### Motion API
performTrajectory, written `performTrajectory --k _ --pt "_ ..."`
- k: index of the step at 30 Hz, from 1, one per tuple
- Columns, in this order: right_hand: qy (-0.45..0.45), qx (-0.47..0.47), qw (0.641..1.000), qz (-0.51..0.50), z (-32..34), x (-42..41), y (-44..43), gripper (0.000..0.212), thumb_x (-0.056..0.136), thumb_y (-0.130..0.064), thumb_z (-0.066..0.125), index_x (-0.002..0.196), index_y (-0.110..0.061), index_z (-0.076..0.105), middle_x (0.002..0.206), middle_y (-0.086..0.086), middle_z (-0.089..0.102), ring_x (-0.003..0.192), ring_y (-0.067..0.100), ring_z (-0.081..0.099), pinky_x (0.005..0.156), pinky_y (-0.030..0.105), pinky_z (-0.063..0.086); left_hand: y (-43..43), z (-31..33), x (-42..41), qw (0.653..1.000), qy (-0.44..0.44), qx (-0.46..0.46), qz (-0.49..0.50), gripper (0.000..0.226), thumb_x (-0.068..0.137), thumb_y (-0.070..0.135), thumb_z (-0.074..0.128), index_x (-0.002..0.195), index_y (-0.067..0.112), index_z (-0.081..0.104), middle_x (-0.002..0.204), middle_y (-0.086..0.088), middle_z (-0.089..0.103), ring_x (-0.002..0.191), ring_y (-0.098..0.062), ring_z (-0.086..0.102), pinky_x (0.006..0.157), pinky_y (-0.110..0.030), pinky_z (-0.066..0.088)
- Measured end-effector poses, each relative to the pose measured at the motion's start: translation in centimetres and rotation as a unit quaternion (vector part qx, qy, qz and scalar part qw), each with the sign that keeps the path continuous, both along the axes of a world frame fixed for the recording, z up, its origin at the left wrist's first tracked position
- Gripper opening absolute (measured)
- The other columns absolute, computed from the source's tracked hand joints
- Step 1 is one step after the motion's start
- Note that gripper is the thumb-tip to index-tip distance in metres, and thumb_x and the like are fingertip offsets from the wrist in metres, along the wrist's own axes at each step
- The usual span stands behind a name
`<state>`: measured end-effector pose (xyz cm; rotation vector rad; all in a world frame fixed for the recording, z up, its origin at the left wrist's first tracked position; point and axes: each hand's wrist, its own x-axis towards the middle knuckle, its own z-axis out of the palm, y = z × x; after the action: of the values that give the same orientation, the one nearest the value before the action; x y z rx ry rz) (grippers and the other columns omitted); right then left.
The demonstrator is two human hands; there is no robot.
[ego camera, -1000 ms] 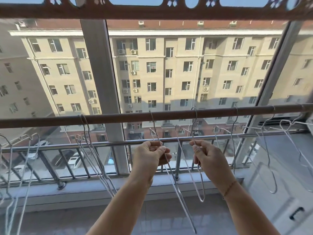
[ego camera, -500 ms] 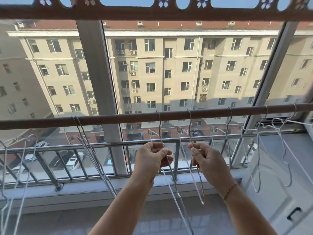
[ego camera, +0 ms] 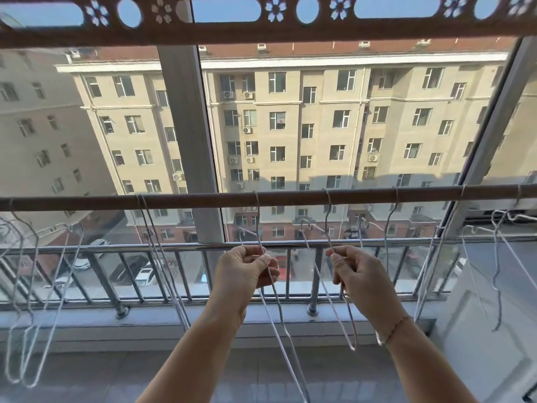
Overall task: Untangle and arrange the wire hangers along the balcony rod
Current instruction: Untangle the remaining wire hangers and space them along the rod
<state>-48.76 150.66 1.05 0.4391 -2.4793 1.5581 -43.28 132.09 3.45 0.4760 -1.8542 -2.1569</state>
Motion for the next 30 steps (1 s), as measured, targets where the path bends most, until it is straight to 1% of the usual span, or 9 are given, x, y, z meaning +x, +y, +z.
performTrajectory --k 3,7,9,12,16,20,23,26,30 --pt "0.003 0.018 1.0 -0.003 0.1 0.3 -0.2 0.018 0.093 -0.021 0.05 0.102 -0.013 0.064 0.067 -0.002 0.064 0.045 0.002 0.053 0.045 0.012 0.041 -0.2 -0.1 0.3 1.0 -0.006 -0.019 0.009 0.013 0.087 0.001 0.06 0.099 0.0 0.06 0.082 -0.018 0.071 0.07 -0.024 0.069 0.066 -0.03 0.06" --pt "0.061 0.08 0.993 -0.07 1.5 2.6 -0.1 0.025 0.091 -0.025 0.052 0.113 -0.014 0.058 0.093 -0.004 0.059 0.071 0.011 0.058 0.058 0.014 0.038 -1.5 -0.5 2.0 0.996 -0.001 -0.076 0.037 0.028 0.084 0.012 0.067 0.11 0.003 0.06 0.092 -0.014 0.071 0.084 -0.024 0.068 0.083 -0.036 0.057" --pt "0.114 0.074 0.987 -0.084 2.9 4.4 -0.6 0.028 0.09 -0.023 0.053 0.115 -0.012 0.057 0.096 0.0 0.058 0.064 0.01 0.053 0.057 0.015 0.038 -2.8 -0.4 3.5 0.991 0.029 -0.102 0.082 0.023 0.084 0.014 0.067 0.106 0.007 0.063 0.09 -0.012 0.071 0.083 -0.024 0.069 0.081 -0.036 0.057" --pt "0.142 0.03 0.989 -0.028 4.9 7.4 -3.0 0.023 0.087 -0.016 0.056 0.11 -0.014 0.06 0.081 -0.007 0.058 0.055 0.005 0.054 0.046 0.006 0.042 -5.9 0.0 5.6 0.964 0.083 -0.167 0.192 0.005 0.085 0.016 0.065 0.09 0.018 0.065 0.085 -0.009 0.07 0.076 -0.023 0.067 0.072 -0.034 0.057" --pt "0.112 0.018 0.99 0.089 5.3 10.1 -9.1 0.015 0.086 -0.019 0.059 0.098 -0.029 0.06 0.079 -0.015 0.06 0.07 -0.007 0.057 0.055 0.004 0.044 -10.3 -0.1 7.3 0.94 0.091 -0.192 0.268 0.008 0.087 0.021 0.063 0.094 0.017 0.063 0.085 0.0 0.066 0.076 -0.008 0.062 0.067 -0.017 0.049" --pt "0.053 0.034 0.991 0.122 3.1 9.9 -16.5 0.016 0.088 -0.024 0.058 0.102 -0.025 0.064 0.086 -0.011 0.067 0.075 0.0 0.061 0.074 0.018 0.053 -14.0 -1.1 7.5 0.957 0.037 -0.166 0.237 0.019 0.087 0.021 0.063 0.101 0.009 0.061 0.088 -0.002 0.064 0.074 -0.006 0.058 0.056 -0.009 0.045" --pt "0.023 0.059 0.993 0.102 1.3 8.6 -20.9 0.021 0.088 -0.027 0.058 0.106 -0.02 0.065 0.093 -0.007 0.068 0.084 0.01 0.062 0.085 0.032 0.051 -16.2 -1.5 7.4 0.979 -0.014 -0.14 0.15 0.02 0.088 0.025 0.062 0.102 0.011 0.062 0.091 -0.005 0.066 0.077 -0.012 0.059 0.062 -0.017 0.045" --pt "-0.005 0.063 0.995 0.075 0.4 7.5 -23.4 0.023 0.089 -0.024 0.056 0.108 -0.014 0.065 0.091 -0.006 0.066 0.083 0.011 0.06 0.079 0.027 0.049 -17.3 -1.3 7.0 0.989 -0.032 -0.128 0.061 0.021 0.088 0.028 0.061 0.098 0.01 0.066 0.088 -0.004 0.068 0.076 -0.013 0.06 0.062 -0.019 0.045" --pt "-0.024 0.044 0.998 0.043 0.0 7.6 -24.7 0.014 0.088 -0.018 0.056 0.095 -0.015 0.068 0.073 -0.004 0.067 0.059 0.006 0.058 0.064 0.03 0.052 -17.8 -0.9 6.5 0.994 -0.032 -0.107 -0.009 0.015 0.089 0.023 0.06 0.087 0.01 0.069 0.078 -0.004 0.068 0.068 -0.012 0.059 0.054 -0.015 0.047"
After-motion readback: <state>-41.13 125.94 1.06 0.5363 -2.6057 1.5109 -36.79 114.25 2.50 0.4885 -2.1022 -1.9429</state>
